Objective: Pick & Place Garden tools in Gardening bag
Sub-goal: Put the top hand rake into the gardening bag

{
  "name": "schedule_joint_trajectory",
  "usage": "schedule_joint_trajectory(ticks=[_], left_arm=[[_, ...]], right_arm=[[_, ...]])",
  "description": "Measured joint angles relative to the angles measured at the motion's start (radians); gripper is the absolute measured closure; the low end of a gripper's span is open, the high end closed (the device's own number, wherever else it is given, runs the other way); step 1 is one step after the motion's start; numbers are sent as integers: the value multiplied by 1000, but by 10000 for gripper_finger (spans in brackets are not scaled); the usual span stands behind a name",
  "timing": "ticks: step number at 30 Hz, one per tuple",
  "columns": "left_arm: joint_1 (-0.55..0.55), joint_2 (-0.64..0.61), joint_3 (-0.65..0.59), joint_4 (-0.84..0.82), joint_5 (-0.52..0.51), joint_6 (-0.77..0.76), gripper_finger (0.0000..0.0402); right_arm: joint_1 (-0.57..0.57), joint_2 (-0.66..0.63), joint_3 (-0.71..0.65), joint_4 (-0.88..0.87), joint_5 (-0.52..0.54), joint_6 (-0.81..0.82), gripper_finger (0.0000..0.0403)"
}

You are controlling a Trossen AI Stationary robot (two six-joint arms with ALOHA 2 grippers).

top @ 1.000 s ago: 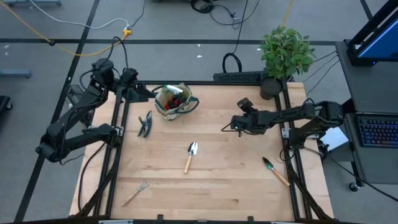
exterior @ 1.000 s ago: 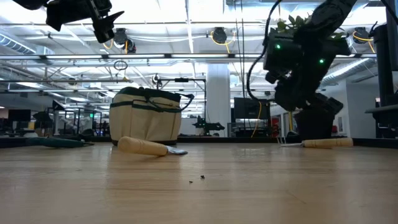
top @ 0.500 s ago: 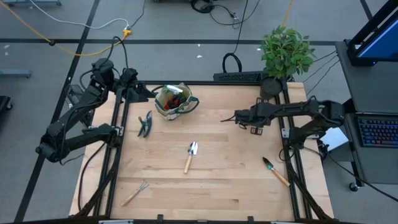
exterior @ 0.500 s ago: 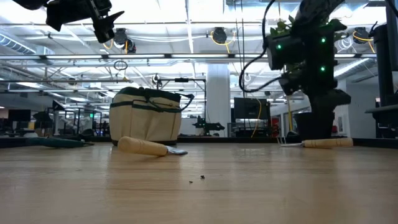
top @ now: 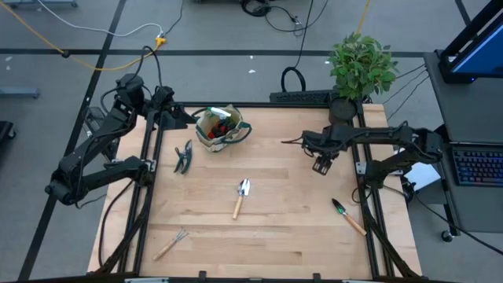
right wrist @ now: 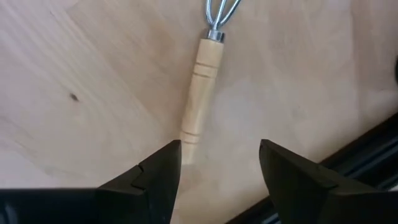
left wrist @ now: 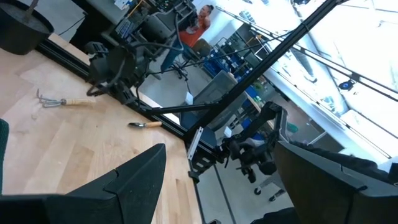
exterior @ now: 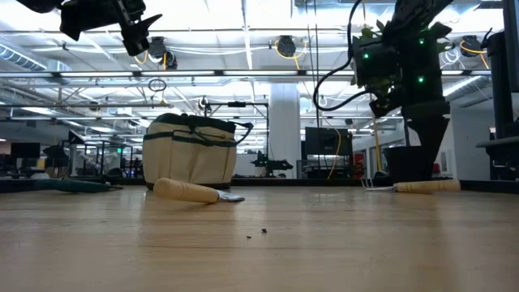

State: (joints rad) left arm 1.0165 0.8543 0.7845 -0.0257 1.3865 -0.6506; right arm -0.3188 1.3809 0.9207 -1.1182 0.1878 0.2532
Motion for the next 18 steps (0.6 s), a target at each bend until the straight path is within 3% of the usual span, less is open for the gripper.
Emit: schedule_joint_trajectory(ticks=[4,18], left_arm=[[0,0,0,0,0,0,96],[0,0,0,0,1,-1,96]], right_arm=[[-31,2,0,12,-59,16,177],[-67,2,-47,49,-110,65,142]])
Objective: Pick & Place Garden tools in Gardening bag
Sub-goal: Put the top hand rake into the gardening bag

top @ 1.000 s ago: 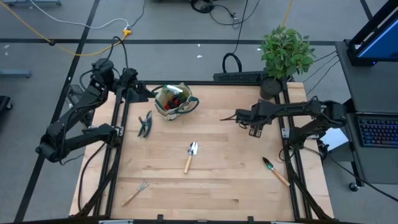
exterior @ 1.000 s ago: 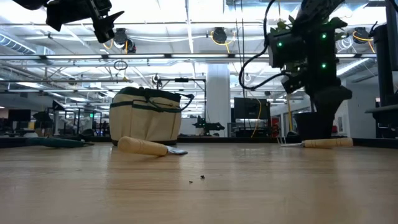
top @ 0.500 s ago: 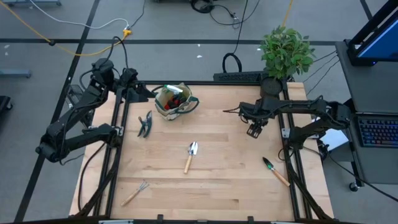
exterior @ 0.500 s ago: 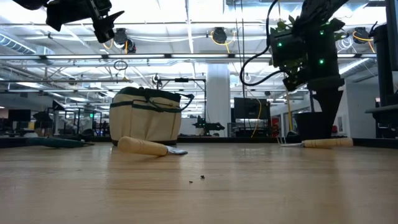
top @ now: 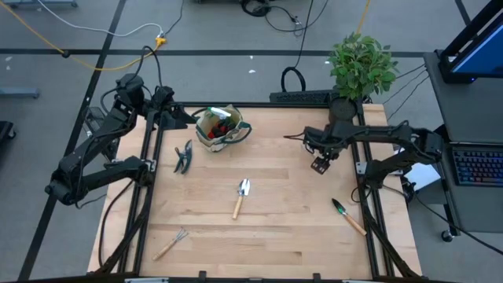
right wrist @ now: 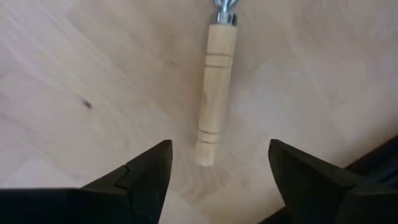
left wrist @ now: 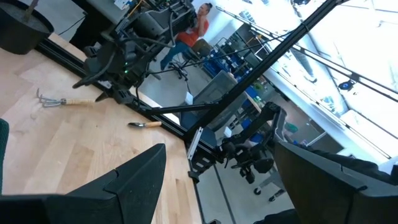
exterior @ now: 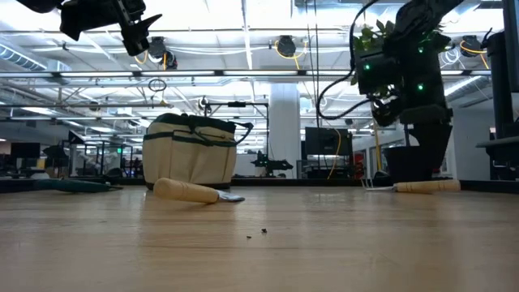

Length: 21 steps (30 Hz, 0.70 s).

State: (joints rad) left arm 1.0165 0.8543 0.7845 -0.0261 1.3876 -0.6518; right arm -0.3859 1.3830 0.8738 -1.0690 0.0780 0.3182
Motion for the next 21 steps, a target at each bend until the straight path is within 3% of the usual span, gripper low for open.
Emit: schedule_joint_trajectory(ticks=[17,21], left_arm=[[0,0,0,0,0,-1,96],[0,0,0,0,0,-5,96]], right_arm=[[1,-3,-201,250,21,106,143],[2,-4,-219,272,15,139,161]])
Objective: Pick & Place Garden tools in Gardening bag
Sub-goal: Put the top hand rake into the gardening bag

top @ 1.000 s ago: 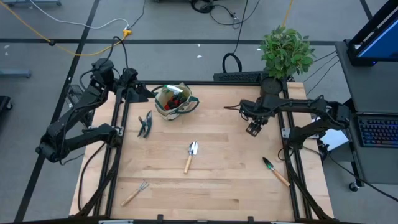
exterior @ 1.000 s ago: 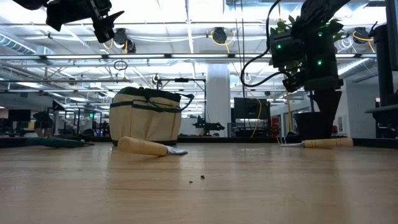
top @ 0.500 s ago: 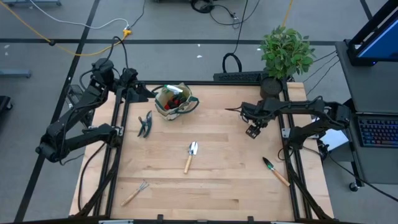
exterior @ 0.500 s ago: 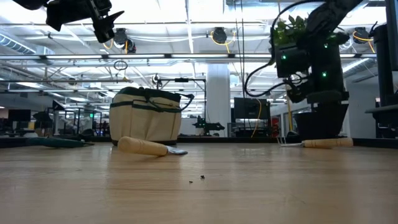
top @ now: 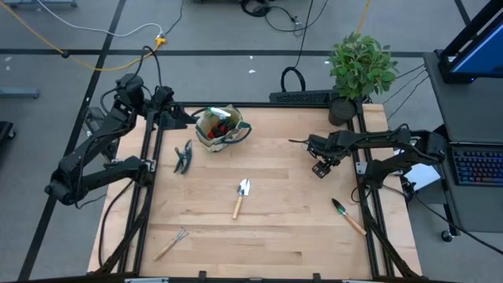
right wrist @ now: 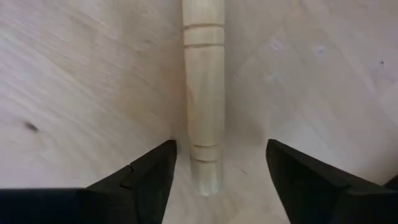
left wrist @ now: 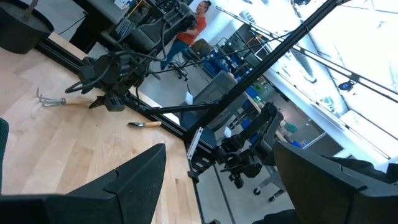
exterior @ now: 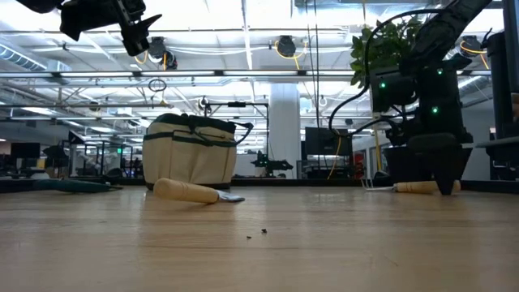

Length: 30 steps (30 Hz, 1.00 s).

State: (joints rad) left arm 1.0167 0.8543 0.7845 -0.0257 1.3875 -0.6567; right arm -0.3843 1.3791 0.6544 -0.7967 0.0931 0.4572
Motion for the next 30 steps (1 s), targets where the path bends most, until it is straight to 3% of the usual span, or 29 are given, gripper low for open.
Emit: schedule_joint_trajectory(ticks=[4,12,21,27,30], left_arm=[[0,0,0,0,-1,0,96],[0,0,0,0,-2,-2,96],[-58,0,0,1,-104,1,96],[-115,0,0,13,-175,23,96],[-146,0,0,42,-214,25,96]], right_arm=[[0,1,-1,8,-8,8,208],[2,2,-3,49,-18,61,343],[42,8,41,43,11,65,344],[142,8,196,49,96,36,344],[188,4,300,51,189,-18,344]])
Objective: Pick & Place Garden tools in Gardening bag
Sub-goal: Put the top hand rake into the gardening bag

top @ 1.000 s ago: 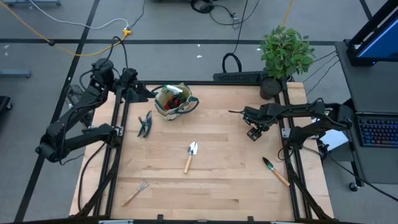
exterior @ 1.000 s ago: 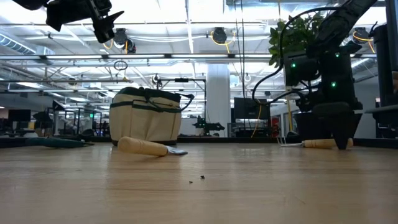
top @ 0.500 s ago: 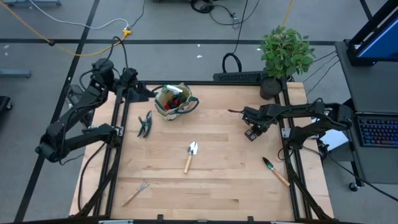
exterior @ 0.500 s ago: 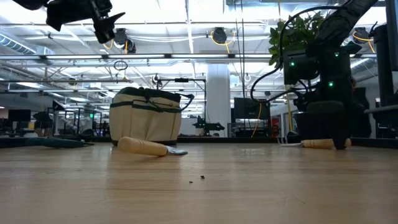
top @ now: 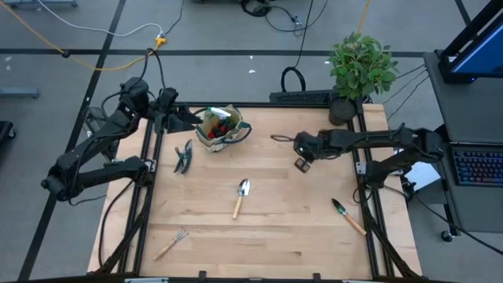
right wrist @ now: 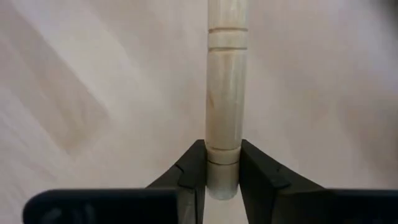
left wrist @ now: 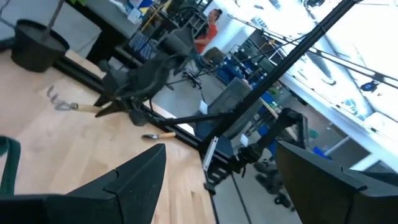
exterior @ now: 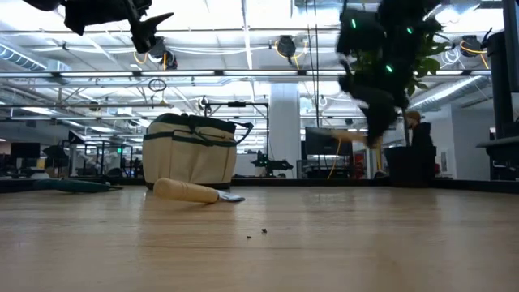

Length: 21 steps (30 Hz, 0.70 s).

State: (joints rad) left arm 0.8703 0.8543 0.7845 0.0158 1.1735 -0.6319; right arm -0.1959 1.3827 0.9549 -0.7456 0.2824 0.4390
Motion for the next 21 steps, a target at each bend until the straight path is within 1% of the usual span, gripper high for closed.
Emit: schedule_joint_trajectory(ticks=[5,10,13,17,21], left_arm=[[-52,0,0,58,-58,-28,96],[-101,0,0,93,-144,-85,96],[-131,0,0,107,-187,-124,96],[-177,3,0,120,-227,-183,96],[-212,3,0,121,-288,-231,96]], right_arm=[[57,2,150,-4,161,-129,344],[83,0,236,111,290,-363,344],[95,0,255,242,329,-542,344],[103,1,256,427,325,-789,344],[107,0,256,569,325,-969,344]])
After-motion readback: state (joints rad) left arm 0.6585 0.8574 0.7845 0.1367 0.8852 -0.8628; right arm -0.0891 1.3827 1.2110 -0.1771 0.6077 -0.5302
